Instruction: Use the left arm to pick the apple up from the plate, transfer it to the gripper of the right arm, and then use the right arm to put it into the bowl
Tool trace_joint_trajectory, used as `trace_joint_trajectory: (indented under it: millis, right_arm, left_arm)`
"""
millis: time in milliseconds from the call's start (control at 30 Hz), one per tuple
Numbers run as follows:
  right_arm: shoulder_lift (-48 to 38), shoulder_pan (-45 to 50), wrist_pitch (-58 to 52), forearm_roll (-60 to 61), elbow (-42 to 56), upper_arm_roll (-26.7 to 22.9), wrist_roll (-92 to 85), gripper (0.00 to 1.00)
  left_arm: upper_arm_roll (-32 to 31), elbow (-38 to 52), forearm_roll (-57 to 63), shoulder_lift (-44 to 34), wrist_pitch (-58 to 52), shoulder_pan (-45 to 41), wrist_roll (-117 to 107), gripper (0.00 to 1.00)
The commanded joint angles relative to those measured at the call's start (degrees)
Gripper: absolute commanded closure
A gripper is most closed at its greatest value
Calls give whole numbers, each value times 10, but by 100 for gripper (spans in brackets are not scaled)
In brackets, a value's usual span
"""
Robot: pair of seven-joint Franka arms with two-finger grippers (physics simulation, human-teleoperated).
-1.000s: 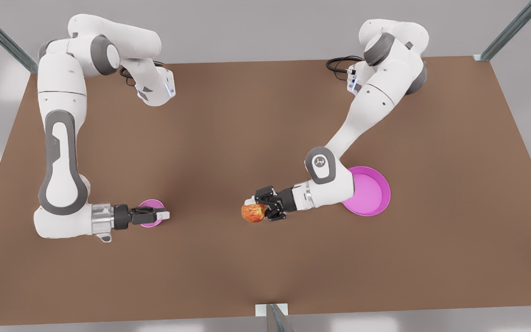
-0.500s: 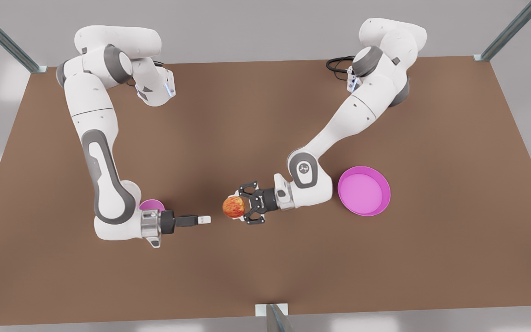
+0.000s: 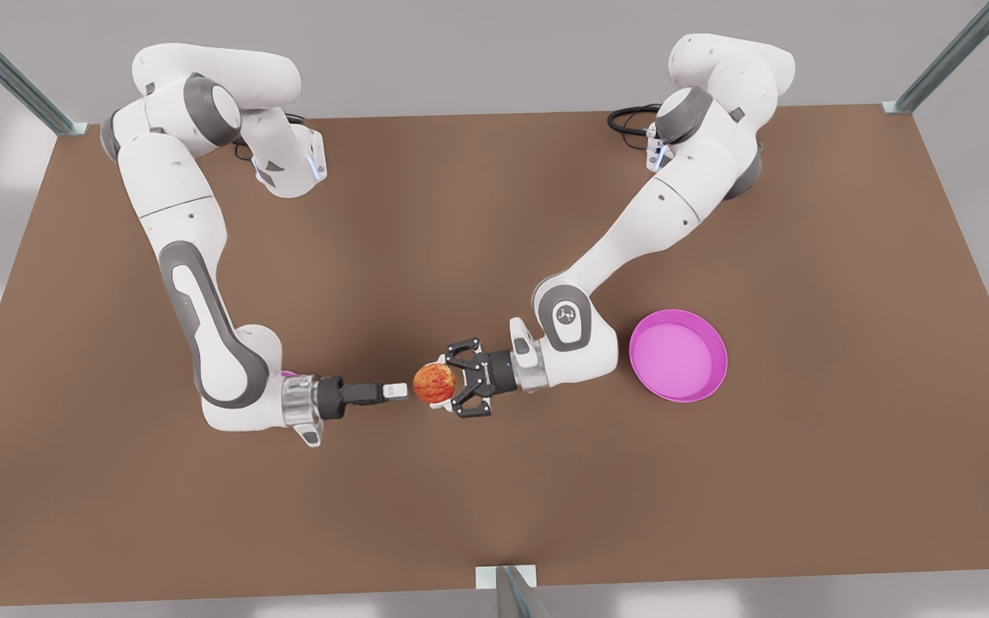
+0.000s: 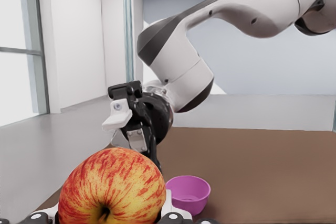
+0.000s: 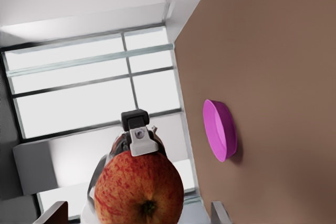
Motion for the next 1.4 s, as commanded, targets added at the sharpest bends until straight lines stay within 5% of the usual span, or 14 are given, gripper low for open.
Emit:
trace_joint_trajectory:
  millis: [0,767,833,967,1033,1167,1233,1367]
  right_arm:
    - [0,0,22,12,0,9,-83,0]
    - [-4,57,75,18,-11,11,-98,0]
    - [-4,58,79,17,-11,12,-100,10]
    - [-5,60,84,17,-12,12,-100,11]
    - [-5,60,84,17,-12,12,-100,11]
    - [-5,58,80,17,-12,12,-100,11]
    - [-4,57,81,17,-12,12,-102,34]
    - [-5,54,79,16,-12,12,-102,34]
  left_arm:
    - [0,0,1,1,-3,0,169,26]
    - [1,0,1,2,-2,-2,169,26]
    - [1,0,1,2,-2,-1,169,26]
    - [1,0,1,2,-2,-1,169,23]
    - [1,0,1,2,-2,-1,169,1]
    - [0,0,1,2,-3,-1,168,1]
    - [0,0,1,2,-3,-1,168,1]
    - [0,0,1,2,-3,-1,168,1]
